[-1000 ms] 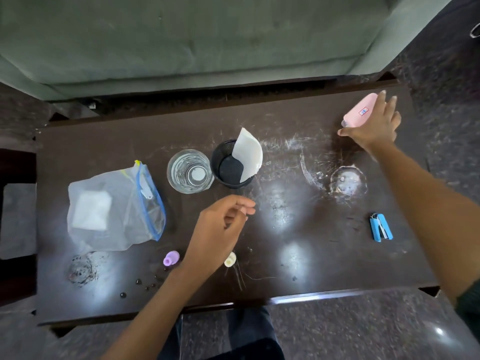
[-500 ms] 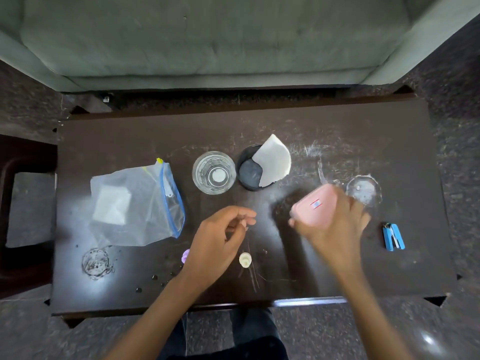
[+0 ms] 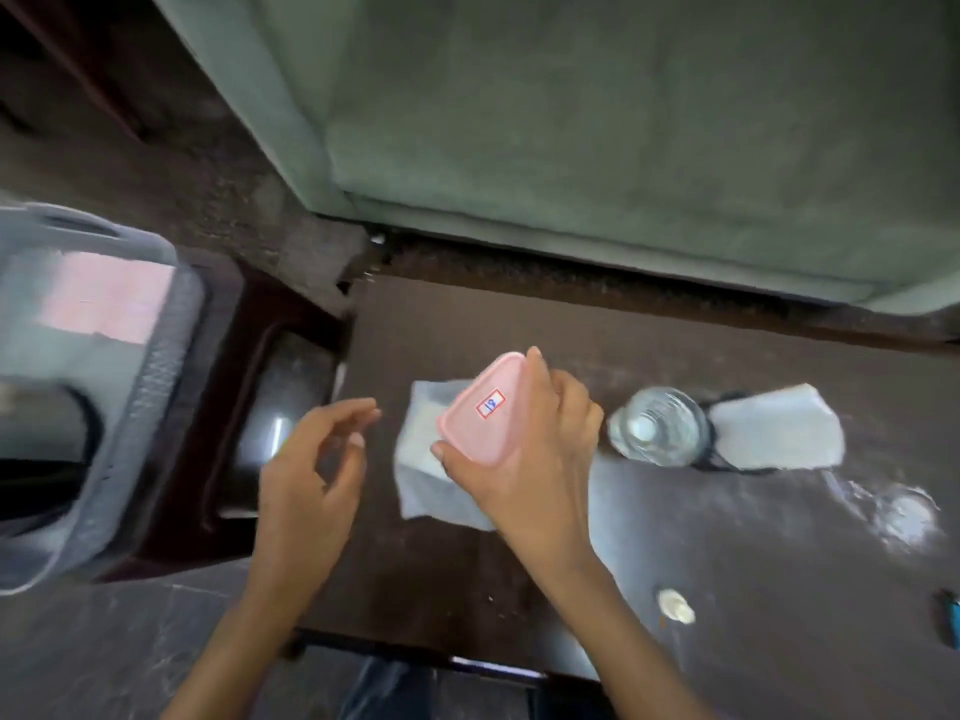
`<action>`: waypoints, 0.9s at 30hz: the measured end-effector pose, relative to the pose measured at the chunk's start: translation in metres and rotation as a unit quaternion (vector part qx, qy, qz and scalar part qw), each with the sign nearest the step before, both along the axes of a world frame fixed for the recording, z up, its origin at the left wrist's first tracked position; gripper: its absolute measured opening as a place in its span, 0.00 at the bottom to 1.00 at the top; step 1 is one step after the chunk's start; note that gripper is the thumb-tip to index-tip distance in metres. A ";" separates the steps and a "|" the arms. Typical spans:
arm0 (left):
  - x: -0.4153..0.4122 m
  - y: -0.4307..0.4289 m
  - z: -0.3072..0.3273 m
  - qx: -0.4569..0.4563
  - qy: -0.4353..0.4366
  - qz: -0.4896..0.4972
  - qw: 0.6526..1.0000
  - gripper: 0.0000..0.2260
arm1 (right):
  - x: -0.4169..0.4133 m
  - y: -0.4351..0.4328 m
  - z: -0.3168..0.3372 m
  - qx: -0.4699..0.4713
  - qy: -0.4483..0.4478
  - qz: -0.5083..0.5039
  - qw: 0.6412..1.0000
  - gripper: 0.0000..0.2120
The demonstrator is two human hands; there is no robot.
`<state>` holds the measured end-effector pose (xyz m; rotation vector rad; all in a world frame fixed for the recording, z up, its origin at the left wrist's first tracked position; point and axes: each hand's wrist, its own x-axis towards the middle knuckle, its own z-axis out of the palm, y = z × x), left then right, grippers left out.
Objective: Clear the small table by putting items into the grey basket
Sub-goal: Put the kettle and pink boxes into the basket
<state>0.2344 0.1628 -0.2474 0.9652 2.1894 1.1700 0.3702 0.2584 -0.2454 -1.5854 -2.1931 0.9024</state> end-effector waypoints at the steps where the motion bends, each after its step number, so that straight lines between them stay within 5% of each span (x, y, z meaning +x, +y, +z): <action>1: -0.023 -0.007 0.003 0.008 -0.005 0.038 0.999 0.16 | -0.024 0.000 0.000 -0.005 0.010 0.008 1.000 0.49; 8: -0.150 -0.036 0.001 0.052 -0.048 0.228 0.971 0.13 | -0.216 -0.004 0.028 -0.002 0.087 0.072 0.994 0.44; 13: -0.179 -0.031 -0.011 0.076 -0.117 0.313 0.940 0.25 | -0.339 -0.013 0.036 0.072 0.070 0.139 0.985 0.39; 16: -0.184 -0.019 -0.017 0.069 -0.129 0.354 0.924 0.24 | -0.396 -0.023 0.025 0.120 0.021 0.185 0.975 0.40; 27: -0.231 0.005 -0.047 0.168 -0.293 0.543 0.768 0.21 | -0.491 -0.053 -0.040 0.213 -0.111 0.347 0.907 0.43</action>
